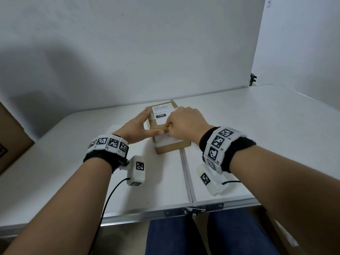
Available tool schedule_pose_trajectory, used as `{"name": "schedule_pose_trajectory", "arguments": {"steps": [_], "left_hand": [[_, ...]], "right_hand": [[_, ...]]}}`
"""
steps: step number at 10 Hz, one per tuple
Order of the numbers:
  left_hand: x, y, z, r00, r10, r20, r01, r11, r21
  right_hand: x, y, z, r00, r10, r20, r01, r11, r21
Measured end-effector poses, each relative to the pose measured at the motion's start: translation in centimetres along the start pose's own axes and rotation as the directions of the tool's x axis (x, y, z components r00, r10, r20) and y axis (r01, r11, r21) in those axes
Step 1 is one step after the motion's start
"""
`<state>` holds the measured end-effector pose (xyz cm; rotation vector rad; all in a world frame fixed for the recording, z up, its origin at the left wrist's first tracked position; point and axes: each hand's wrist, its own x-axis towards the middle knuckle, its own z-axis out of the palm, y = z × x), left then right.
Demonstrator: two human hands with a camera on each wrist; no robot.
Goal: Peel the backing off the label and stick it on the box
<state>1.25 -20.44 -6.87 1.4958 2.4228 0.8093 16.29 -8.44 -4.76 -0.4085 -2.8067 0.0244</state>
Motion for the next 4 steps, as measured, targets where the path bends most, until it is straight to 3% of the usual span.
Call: {"name": "schedule_pose_trajectory", "arguments": {"steps": [2, 3, 4], "left_hand": [[0.5, -0.8, 0.0, 0.998, -0.058, 0.008, 0.057, 0.994, 0.091], [0.5, -0.3, -0.5, 0.999, -0.001, 0.033, -0.003, 0.994, 0.111], [0.4, 0.7, -0.9, 0.998, 0.003, 0.055, -0.01, 0.992, 0.128]], "right_hand": [[1.0, 2.7, -1.1, 0.989, 0.098, -0.107, -0.086, 0.99, 0.111], [2.3, 3.8, -1.3, 0.966, 0.19, -0.177, -0.143, 0.958, 0.248], [4.2, 3.9, -1.1, 0.947, 0.277, -0.165, -0.189, 0.89, 0.414]]}}
